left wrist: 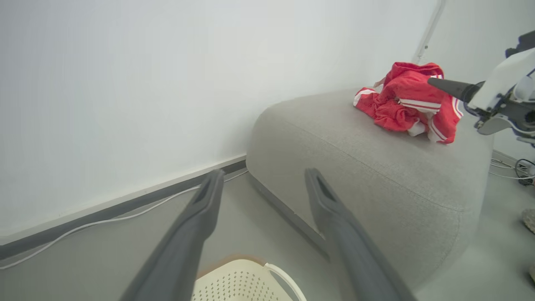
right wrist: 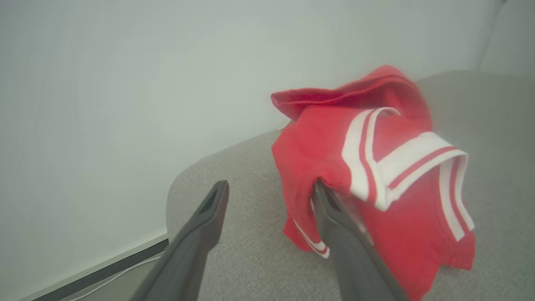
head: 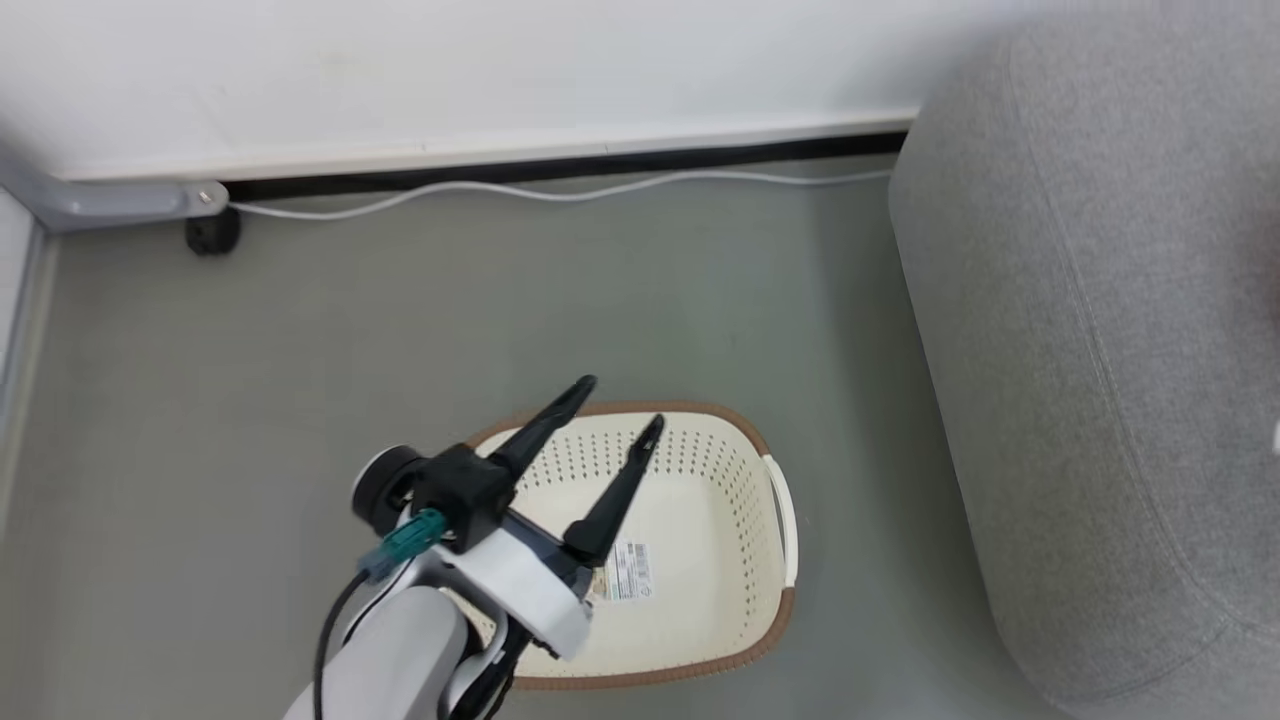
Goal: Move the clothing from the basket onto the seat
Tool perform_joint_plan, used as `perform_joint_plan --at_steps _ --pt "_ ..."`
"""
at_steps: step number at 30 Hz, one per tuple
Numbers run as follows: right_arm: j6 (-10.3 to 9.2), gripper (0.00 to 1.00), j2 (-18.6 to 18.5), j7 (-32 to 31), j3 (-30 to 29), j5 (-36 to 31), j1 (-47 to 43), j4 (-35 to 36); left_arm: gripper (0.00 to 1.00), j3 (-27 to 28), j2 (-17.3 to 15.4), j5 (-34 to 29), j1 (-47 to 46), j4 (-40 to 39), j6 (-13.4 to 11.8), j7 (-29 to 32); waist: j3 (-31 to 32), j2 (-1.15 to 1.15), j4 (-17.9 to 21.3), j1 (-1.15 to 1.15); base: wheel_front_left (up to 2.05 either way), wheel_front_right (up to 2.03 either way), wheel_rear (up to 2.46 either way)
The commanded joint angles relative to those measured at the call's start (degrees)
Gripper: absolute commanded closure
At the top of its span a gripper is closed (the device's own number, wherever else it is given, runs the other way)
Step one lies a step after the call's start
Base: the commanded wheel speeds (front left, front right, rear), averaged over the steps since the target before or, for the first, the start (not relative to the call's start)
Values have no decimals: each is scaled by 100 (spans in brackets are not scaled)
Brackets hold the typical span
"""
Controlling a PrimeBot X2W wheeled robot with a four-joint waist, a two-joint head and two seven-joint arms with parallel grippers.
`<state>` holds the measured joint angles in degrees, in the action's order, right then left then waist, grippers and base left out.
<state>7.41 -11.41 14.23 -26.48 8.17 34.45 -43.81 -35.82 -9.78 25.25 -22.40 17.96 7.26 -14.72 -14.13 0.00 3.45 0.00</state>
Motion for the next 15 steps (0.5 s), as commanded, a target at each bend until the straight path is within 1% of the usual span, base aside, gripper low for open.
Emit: perform_joint_plan --at_steps 1,7,15 --pt "8 0 1 76 230 73 -151 232 0 339 -62 -11 52 -85 23 -28 190 0 -103 0 0 0 0" --pt "8 0 323 76 745 155 -549 576 0 1015 -27 -118 385 -10 23 -28 442 0 -259 0 0 0 0" --pt "8 0 508 76 1338 376 -838 902 0 1950 78 -341 801 64 23 -28 647 0 -487 0 0 0 0"
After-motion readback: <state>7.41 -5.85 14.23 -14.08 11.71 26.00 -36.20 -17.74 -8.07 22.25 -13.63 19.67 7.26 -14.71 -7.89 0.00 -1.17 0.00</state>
